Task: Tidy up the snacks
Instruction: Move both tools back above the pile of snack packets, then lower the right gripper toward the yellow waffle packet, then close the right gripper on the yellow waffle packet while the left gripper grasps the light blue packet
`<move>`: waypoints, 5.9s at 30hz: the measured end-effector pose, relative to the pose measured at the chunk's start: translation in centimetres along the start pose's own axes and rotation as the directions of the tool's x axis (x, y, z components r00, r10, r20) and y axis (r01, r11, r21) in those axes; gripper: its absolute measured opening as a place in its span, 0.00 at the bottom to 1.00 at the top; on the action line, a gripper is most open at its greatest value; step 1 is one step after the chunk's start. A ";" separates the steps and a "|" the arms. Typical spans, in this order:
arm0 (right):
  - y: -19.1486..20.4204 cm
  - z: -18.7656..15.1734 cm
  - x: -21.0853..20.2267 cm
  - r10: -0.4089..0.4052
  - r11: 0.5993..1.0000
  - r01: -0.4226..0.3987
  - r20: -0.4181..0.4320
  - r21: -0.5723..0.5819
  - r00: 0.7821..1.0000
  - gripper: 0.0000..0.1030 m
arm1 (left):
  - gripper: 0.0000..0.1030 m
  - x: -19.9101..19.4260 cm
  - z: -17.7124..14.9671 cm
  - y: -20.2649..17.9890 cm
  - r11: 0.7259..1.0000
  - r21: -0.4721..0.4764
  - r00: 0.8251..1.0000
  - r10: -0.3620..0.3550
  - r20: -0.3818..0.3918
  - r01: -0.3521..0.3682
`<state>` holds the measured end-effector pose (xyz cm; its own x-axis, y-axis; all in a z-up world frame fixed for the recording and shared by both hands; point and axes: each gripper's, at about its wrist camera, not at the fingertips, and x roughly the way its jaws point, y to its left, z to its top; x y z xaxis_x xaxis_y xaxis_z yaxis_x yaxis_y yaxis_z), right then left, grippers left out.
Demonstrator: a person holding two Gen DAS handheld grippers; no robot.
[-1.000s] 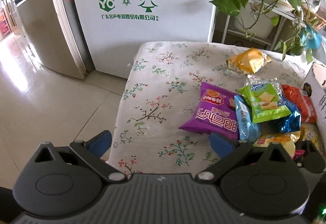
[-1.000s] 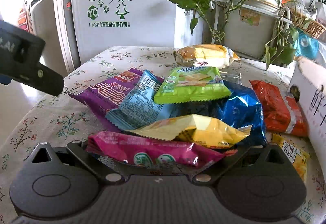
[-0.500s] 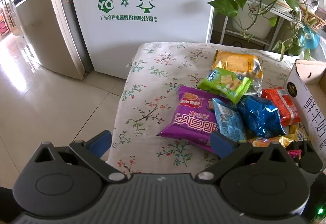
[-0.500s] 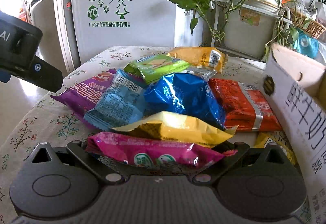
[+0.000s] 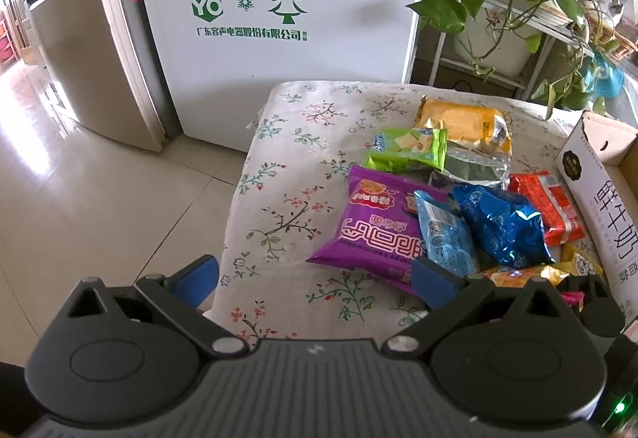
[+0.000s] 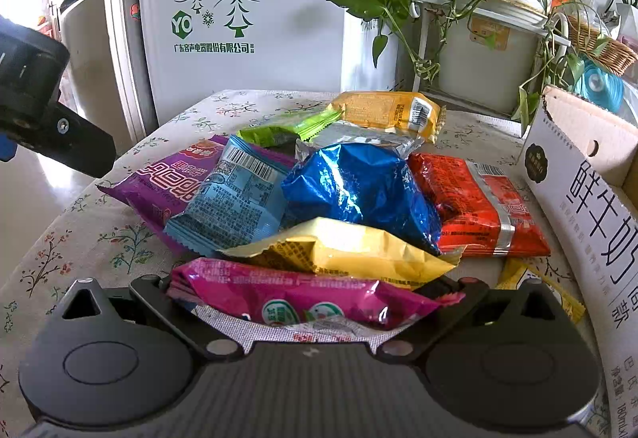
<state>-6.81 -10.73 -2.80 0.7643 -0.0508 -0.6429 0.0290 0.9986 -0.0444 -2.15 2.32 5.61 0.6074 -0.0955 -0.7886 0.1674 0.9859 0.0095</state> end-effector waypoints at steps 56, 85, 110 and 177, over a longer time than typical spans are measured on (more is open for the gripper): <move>-5.0 8.5 -6.7 -0.126 0.957 0.196 -0.302 0.215 0.945 1.00 | 0.99 0.3 3.1 -2.7 0.986 0.153 0.991 -0.050 -0.126 0.070; -4.5 7.8 -5.3 -0.238 0.929 0.317 -0.347 0.192 0.907 1.00 | 0.97 1.3 2.6 -4.1 0.986 0.165 0.995 0.035 -0.093 -0.020; -3.6 7.7 -5.2 -0.250 0.934 0.319 -0.344 0.161 0.905 1.00 | 0.96 1.2 2.2 -3.7 0.984 0.171 0.994 0.060 -0.097 -0.042; -6.2 4.5 -5.4 0.179 0.947 -0.089 -0.278 0.308 0.944 0.96 | 0.97 2.1 4.9 -1.6 0.976 0.018 0.972 -0.213 -0.096 0.215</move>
<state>-8.19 -16.59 4.37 0.5473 0.1264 -0.8273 0.1584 0.9550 0.2507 2.69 -0.15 6.95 0.4804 -0.2892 -0.8280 0.3077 0.9396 -0.1496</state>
